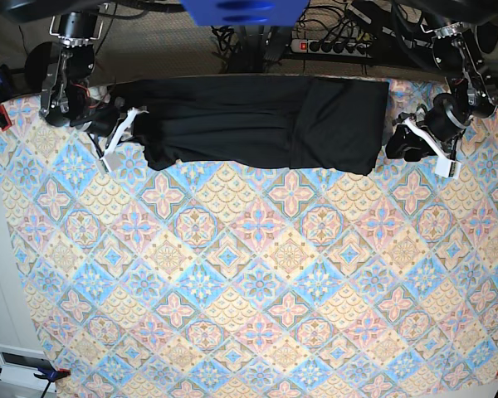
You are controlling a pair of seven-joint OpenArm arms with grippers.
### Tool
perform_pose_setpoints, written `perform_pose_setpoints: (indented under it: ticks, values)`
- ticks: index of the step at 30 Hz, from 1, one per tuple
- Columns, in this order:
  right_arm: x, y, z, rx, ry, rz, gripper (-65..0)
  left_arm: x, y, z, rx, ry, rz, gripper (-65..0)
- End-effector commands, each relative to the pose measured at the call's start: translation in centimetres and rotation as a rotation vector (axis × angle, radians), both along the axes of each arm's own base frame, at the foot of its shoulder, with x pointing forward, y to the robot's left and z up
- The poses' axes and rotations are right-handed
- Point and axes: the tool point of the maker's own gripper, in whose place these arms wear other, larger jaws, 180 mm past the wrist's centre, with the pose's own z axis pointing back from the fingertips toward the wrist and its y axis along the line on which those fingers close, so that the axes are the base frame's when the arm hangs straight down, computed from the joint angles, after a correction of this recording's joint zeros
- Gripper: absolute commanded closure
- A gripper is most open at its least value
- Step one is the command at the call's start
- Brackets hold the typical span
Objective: Layout the t-shirt on the table in an organized manner, then fold the t-shirt properly
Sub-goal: 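Lift the strip end with the right gripper and fold it toward the left gripper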
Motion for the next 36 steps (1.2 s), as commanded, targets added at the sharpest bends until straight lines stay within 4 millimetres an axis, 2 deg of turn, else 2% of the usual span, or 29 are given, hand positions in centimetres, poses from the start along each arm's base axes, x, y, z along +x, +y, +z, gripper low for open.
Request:
perform_pose_setpoints:
  ticks: [1, 5, 18, 21, 23, 26, 30, 32, 36]
  values:
    - [2.1, -1.4, 1.8, -0.024, -0.078, -0.021, 0.0, 0.8, 0.4, 1.4, 0.005, -0.053, -0.002, -28.7]
    - [4.8, -3.5, 3.2, -0.100, -0.133, -0.057, 0.0, 0.8, 0.4, 1.4, 0.005, -0.056, -0.001, -28.7]
    - [13.3, -7.2, 8.6, -0.345, -0.327, -0.093, 0.0, 0.8, 0.4, 1.4, 0.001, -0.055, 0.002, -28.7]
    - [14.2, -7.4, 9.1, -0.339, -0.335, -0.102, 0.0, 0.8, 0.3, 1.3, 0.000, -0.055, 0.002, -28.7]
    - [14.2, -7.2, 9.2, -0.345, -0.335, -0.091, 0.0, 0.8, 0.3, 1.3, 0.000, -0.055, 0.002, -28.7]
    - [14.1, -6.9, 10.5, -0.379, -0.364, -0.072, 0.0, 0.8, 0.3, 1.3, 0.000, -0.055, 0.002, -28.7]
    - [11.6, -6.1, 10.1, -0.432, -0.346, -0.028, 0.0, 0.8, 0.3, 1.3, 0.000, -0.053, 0.002, -28.7]
    - [10.7, -2.5, 10.4, -0.394, -0.383, 0.039, 0.0, 0.8, 0.3, 1.3, 0.001, -0.052, 0.001, -28.7]
    - [8.7, 2.8, 10.8, -0.307, -0.429, 0.159, 0.0, 0.7, 0.3, 1.2, -0.001, -0.051, 0.002, -28.7]
